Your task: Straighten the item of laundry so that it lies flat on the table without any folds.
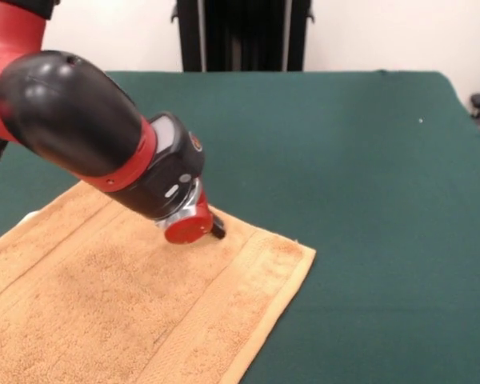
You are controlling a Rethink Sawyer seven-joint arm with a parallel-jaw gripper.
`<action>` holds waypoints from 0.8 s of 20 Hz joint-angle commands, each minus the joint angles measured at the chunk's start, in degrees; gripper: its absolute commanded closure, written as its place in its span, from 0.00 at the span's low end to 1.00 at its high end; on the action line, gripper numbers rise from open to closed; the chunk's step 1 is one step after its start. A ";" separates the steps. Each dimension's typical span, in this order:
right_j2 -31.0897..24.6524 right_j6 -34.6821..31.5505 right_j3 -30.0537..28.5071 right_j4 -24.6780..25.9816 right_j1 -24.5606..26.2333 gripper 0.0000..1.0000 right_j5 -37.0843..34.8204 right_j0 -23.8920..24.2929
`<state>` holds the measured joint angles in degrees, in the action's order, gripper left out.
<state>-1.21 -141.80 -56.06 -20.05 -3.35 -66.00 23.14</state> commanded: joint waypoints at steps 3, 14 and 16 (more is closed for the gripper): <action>-7.42 -4.80 -16.80 -3.18 0.91 1.00 -0.62 -5.10; -7.62 -5.70 -18.59 -5.74 0.31 1.00 2.95 -6.68; -7.44 -5.60 -18.82 -5.93 -0.02 1.00 3.23 -6.83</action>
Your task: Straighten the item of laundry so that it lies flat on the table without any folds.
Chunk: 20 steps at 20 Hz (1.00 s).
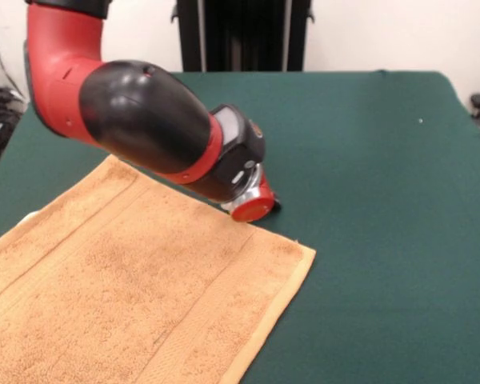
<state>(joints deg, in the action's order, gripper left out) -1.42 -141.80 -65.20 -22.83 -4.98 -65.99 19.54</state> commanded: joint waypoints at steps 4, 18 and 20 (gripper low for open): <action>-7.40 -5.45 -12.60 -4.48 -1.88 1.00 2.76 -3.06; 2.61 -11.25 -5.68 0.03 -13.92 1.00 10.95 -8.40; 2.42 -9.63 -4.61 -0.21 -14.01 1.00 15.37 -8.34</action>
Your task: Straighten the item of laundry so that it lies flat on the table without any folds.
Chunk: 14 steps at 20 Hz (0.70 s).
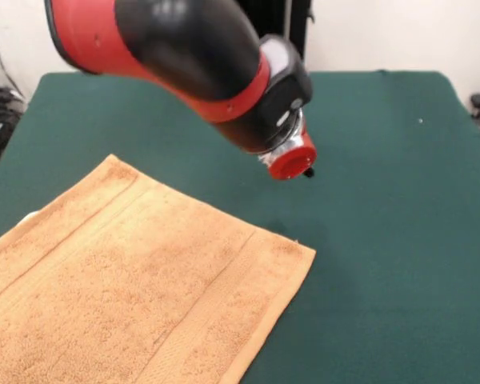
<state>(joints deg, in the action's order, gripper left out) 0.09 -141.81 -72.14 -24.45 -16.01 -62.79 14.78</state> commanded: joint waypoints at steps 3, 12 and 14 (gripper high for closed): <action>-0.35 -3.18 4.74 3.44 -1.37 1.00 15.77 -2.74; -1.21 4.92 9.74 14.70 3.85 1.00 25.22 -0.05; 0.84 5.97 13.30 18.13 4.64 1.00 20.03 -1.19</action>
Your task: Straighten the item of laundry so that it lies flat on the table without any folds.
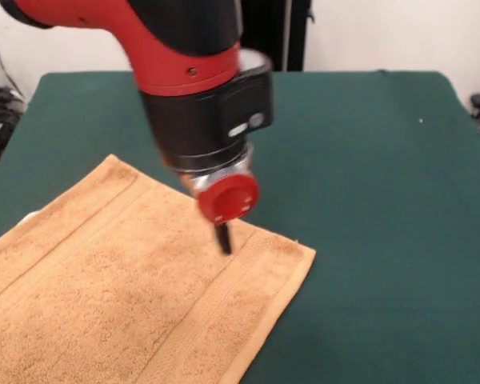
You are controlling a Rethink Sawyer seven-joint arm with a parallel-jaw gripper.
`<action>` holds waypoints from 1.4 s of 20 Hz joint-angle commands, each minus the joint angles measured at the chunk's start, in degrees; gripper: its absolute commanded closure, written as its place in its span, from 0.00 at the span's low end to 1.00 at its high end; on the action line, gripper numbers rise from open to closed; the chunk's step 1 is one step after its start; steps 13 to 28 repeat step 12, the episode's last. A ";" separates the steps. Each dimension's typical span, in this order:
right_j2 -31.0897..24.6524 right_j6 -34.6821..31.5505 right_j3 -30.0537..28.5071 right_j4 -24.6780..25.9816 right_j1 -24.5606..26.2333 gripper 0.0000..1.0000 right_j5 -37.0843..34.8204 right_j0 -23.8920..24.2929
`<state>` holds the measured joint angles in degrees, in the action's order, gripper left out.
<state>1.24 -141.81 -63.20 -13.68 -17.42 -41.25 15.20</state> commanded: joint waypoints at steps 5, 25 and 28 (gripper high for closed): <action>-2.87 11.63 5.59 14.68 6.51 1.00 4.62 -0.82; -3.47 5.82 10.05 18.06 8.22 1.00 4.28 -0.78; -3.47 5.82 10.05 18.06 8.22 1.00 4.28 -0.78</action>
